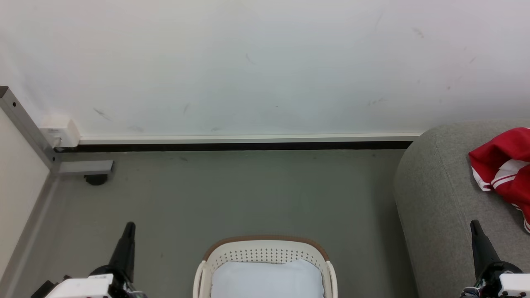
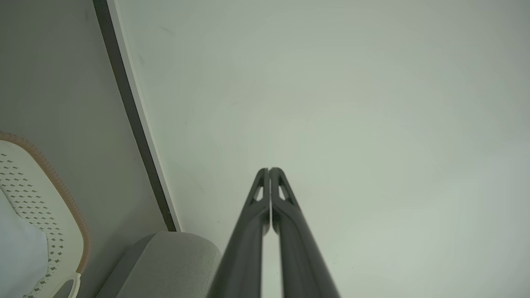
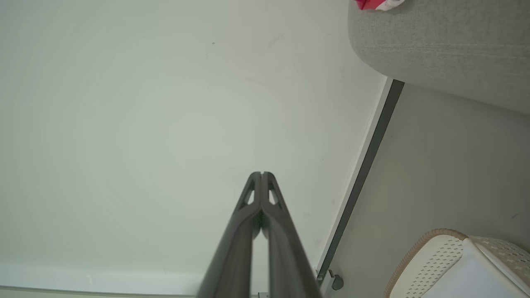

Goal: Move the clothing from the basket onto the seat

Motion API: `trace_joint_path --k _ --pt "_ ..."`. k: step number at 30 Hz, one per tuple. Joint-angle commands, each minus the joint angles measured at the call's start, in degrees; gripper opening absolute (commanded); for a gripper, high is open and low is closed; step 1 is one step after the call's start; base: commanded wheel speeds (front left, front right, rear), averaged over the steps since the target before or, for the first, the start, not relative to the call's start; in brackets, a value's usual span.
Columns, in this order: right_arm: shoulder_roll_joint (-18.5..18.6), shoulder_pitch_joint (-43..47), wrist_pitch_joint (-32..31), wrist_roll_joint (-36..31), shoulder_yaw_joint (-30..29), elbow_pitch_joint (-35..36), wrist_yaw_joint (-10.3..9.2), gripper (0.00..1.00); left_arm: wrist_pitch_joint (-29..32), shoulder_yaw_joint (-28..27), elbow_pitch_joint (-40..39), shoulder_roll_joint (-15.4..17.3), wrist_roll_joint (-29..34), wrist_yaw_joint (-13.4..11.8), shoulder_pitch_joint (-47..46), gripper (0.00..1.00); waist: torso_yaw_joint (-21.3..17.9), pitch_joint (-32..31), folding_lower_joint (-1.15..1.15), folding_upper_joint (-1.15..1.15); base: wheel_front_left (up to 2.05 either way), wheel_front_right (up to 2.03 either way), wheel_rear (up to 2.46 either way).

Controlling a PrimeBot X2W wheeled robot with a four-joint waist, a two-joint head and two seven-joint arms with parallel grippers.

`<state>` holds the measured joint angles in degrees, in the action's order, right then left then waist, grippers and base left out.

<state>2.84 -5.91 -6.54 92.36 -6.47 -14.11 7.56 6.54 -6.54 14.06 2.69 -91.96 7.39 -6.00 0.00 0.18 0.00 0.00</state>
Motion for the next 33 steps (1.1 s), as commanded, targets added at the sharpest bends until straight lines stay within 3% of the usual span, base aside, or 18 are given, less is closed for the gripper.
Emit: trace_joint_path --k 1,33 --pt "0.06 -0.64 -0.22 0.10 -0.22 0.21 -0.13 0.00 0.25 -0.21 0.04 0.36 -0.76 0.29 -0.55 0.00 0.00 0.00 0.00 0.00 0.00 0.00 0.00" --pt "0.06 -0.63 -0.21 0.10 -0.20 0.20 -0.13 0.00 0.23 -0.17 0.03 0.36 -0.78 0.30 -0.54 0.00 0.00 0.00 0.00 0.00 0.00 0.00 0.00"
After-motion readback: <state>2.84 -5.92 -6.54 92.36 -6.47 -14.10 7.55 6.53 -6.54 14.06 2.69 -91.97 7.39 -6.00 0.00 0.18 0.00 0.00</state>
